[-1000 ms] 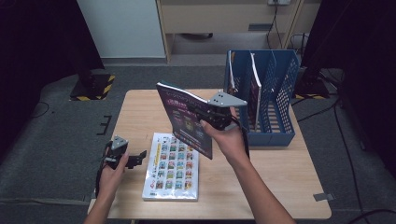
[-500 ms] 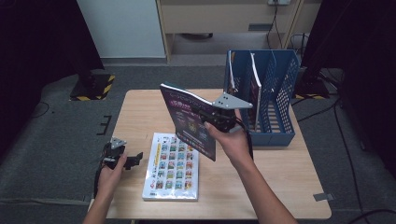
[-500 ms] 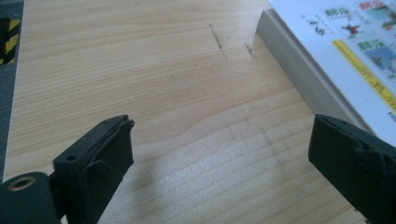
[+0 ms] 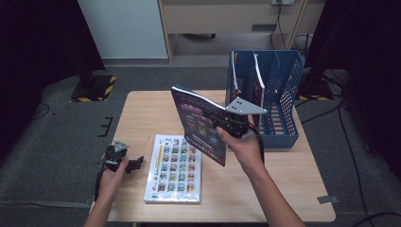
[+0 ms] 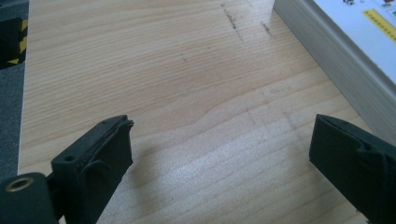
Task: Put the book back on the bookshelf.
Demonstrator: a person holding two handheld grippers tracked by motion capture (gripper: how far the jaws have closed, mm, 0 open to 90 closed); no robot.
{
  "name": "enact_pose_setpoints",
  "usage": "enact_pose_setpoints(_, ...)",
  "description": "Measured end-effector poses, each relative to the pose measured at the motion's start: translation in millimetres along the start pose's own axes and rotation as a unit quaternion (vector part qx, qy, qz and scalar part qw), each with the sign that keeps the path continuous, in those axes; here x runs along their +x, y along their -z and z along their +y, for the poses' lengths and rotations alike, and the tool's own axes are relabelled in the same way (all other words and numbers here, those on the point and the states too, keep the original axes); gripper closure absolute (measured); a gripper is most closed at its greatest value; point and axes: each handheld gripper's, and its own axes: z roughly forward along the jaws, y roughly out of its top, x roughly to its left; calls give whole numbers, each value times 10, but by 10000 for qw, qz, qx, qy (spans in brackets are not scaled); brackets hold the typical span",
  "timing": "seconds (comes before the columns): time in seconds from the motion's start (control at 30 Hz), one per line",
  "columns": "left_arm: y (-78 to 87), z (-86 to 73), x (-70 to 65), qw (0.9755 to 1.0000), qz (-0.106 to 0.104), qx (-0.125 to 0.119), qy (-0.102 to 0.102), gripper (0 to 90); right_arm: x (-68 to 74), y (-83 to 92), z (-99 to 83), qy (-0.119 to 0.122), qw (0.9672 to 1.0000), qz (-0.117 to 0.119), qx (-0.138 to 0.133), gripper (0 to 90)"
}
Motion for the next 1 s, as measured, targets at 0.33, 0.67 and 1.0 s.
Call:
enact_pose_setpoints(0.33,-7,-33,42,10000,-25,30,42,44,-56,201,-63,-55,9999,-84,-31,839)
enact_pose_setpoints(0.67,-22,-54,57,9998,-88,-5,200,31,-102,319,-108,-64,9999,-157,-11,839)
enact_pose_setpoints(1.0,-21,-57,55,9998,-184,-21,95,27,-158,495,-135,-84,9996,-256,-38,839)
